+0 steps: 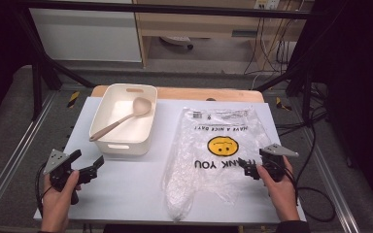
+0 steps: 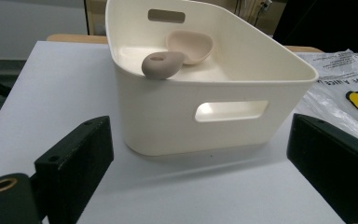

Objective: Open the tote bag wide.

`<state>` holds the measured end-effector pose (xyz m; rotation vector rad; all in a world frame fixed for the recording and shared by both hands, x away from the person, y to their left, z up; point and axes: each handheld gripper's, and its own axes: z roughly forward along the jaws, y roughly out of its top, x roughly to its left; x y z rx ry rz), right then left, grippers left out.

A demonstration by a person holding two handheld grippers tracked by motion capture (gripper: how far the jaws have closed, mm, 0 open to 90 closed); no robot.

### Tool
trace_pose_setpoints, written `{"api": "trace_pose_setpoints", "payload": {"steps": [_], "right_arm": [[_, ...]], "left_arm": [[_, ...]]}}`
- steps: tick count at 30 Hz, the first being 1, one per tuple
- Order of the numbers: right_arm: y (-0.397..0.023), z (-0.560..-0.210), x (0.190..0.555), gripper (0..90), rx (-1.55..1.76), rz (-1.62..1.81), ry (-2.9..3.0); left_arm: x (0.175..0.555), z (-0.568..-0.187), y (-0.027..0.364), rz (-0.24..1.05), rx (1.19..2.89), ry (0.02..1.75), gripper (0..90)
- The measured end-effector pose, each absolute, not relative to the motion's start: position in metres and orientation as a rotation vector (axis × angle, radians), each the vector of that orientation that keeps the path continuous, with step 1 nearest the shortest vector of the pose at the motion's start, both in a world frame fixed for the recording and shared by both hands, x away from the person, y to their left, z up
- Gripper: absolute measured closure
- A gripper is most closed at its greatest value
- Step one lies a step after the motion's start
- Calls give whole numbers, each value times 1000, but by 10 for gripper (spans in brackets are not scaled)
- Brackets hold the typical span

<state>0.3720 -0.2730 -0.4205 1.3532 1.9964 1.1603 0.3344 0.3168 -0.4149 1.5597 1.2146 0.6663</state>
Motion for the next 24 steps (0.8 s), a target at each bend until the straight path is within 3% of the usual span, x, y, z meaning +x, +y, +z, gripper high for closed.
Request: {"api": "trace_pose_setpoints", "payload": {"steps": [24], "right_arm": [[-284,-416,387,60,1383,1132,1957]], "left_arm": [[336,-416,316,665,1580,1226,66]]}}
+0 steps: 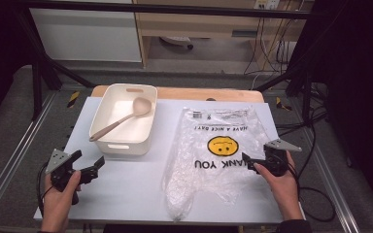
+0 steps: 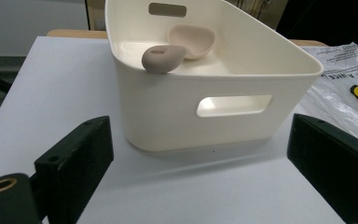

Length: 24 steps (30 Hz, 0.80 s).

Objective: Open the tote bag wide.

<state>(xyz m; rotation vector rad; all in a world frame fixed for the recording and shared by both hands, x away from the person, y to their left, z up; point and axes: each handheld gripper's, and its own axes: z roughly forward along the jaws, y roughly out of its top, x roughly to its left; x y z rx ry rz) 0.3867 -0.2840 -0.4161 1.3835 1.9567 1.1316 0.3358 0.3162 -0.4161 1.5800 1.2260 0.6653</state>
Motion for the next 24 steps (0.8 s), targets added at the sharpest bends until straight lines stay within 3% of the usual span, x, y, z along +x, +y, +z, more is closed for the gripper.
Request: {"api": "trace_pose_setpoints", "payload": {"steps": [6,9,15,24], "right_arm": [[-298,-408,402,97,1387,1108,1927],[-313,-411,419,200,1417,1083,1905],[-320,-415,438,268,1408,957,1951],[-341,-431,467,326,1529,1030,1914]], "left_arm": [[337,-417,316,662,1597,1229,67],[336,-417,316,662,1597,1230,67],[337,-418,316,657,1601,1243,70],[337,-420,317,664,1606,1261,76]]}}
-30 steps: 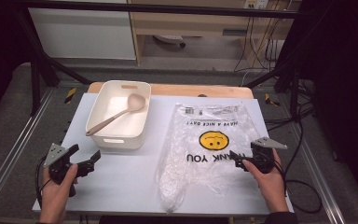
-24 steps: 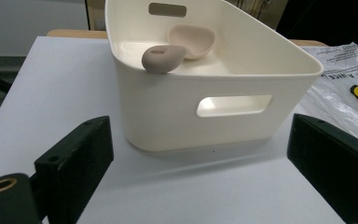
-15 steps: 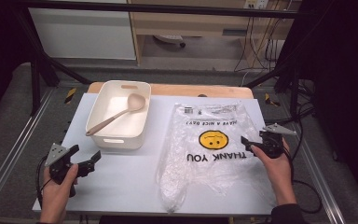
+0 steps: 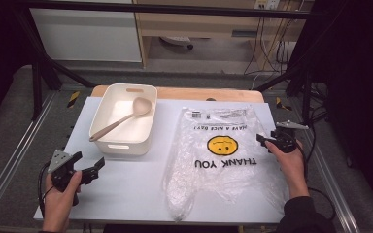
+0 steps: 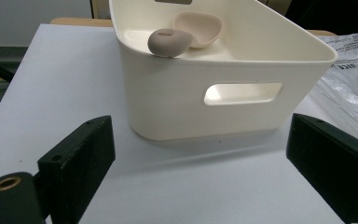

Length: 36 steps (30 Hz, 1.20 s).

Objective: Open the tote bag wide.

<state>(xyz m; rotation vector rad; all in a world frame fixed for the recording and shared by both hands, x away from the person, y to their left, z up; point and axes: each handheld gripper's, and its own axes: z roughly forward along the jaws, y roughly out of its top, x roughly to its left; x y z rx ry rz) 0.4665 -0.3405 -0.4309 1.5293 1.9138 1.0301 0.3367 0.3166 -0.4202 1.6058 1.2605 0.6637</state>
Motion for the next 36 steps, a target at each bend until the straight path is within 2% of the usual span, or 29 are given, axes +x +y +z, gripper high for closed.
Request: {"api": "trace_pose_setpoints", "payload": {"steps": [5,7,10,11,13,16,18,19,20,36], "right_arm": [[-342,-441,476,324,1566,1022,1921],[-340,-445,479,356,1560,982,1961],[-339,-446,480,486,1555,978,1997],[-339,-446,480,486,1555,978,1997],[-338,-447,480,631,1532,967,2042],[-338,-447,480,769,1530,983,2055],[-338,-448,481,838,1528,994,2062],[-338,-448,481,838,1528,994,2062],[-338,-449,483,892,1537,1008,2071],[-357,-449,509,900,1727,1144,1775]], "left_arm": [[338,-422,316,667,1612,1271,80],[338,-422,316,663,1617,1276,81],[339,-423,316,663,1619,1278,83],[339,-423,315,662,1620,1278,83],[339,-423,315,662,1625,1275,84],[339,-423,314,662,1625,1273,86],[339,-423,315,666,1622,1273,87],[339,-422,315,669,1621,1274,87],[339,-422,315,671,1618,1274,90],[340,-424,318,674,1615,1293,96]]}}
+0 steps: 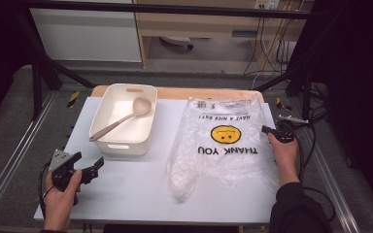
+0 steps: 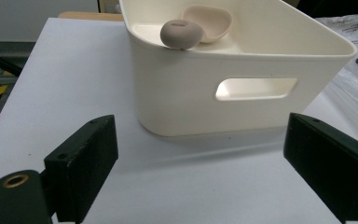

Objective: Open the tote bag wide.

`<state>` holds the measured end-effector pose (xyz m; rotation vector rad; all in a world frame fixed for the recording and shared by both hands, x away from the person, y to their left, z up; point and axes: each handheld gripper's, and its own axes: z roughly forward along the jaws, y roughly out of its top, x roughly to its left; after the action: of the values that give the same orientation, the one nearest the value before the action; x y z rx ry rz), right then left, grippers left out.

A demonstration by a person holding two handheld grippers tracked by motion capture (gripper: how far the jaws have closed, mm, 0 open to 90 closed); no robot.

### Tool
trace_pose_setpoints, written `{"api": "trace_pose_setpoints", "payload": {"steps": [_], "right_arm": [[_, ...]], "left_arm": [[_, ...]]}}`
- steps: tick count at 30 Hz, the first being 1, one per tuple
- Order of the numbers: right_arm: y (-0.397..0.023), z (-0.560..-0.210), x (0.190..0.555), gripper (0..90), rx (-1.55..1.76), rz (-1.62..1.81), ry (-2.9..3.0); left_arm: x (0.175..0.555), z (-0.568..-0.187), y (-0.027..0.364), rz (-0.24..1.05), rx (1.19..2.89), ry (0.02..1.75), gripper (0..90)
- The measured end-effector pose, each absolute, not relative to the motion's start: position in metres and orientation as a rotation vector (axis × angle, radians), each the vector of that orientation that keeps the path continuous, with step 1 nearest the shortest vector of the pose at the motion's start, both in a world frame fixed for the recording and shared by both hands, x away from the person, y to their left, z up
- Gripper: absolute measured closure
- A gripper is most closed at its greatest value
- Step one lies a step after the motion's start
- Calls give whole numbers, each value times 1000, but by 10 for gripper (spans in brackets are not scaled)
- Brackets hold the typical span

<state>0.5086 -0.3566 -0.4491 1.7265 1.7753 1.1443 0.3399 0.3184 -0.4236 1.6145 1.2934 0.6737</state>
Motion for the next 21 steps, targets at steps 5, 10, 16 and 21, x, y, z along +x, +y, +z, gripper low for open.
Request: {"api": "trace_pose_setpoints", "payload": {"steps": [5,10,16,21], "right_arm": [[-356,-450,514,900,1788,1131,1685],[-343,-446,508,584,1710,1074,1750],[-328,-423,491,299,1577,1053,1827],[-314,-402,463,179,1463,1065,1813]], "left_arm": [[341,-424,318,669,1619,1296,97],[341,-423,317,670,1617,1289,97],[337,-421,318,676,1603,1281,96],[336,-420,320,678,1591,1288,95]]}}
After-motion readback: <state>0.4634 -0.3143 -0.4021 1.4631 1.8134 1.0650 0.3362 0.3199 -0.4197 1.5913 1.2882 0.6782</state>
